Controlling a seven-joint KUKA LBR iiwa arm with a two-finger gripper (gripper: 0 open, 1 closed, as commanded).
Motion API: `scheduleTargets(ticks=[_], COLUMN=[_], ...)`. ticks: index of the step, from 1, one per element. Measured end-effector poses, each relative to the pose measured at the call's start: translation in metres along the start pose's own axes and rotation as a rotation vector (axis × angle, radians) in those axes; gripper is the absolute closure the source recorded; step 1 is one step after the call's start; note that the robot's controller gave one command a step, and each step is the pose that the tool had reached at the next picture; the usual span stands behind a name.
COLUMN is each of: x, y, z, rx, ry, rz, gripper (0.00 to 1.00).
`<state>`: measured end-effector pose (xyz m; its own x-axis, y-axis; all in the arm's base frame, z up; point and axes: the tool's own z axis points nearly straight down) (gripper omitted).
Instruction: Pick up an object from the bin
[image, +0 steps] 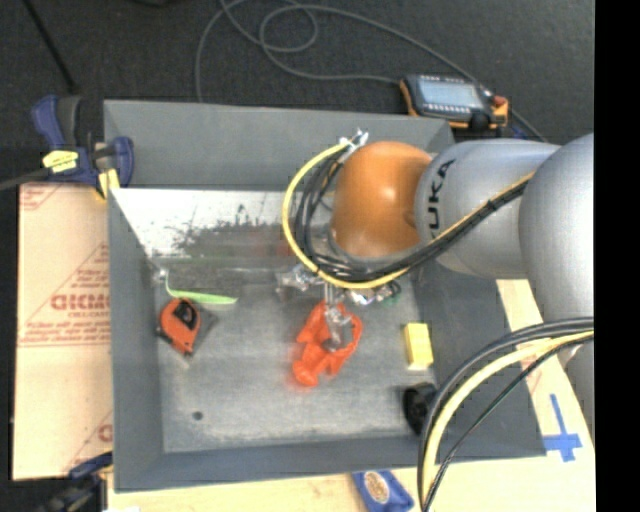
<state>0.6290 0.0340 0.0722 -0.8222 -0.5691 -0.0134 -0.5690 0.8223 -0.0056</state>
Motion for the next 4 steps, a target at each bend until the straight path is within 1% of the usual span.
scheduleTargets(ticks=[1, 3, 4], x=[-0.005, -0.004, -0.003], y=[0.013, 0.013, 0.013], z=[-0.003, -0.005, -0.015], rx=[0.002, 0.001, -0.005], ry=[0.003, 0.004, 0.012], rz=[-0.102, -0.100, -0.099], gripper=[1.00, 1.00, 1.00])
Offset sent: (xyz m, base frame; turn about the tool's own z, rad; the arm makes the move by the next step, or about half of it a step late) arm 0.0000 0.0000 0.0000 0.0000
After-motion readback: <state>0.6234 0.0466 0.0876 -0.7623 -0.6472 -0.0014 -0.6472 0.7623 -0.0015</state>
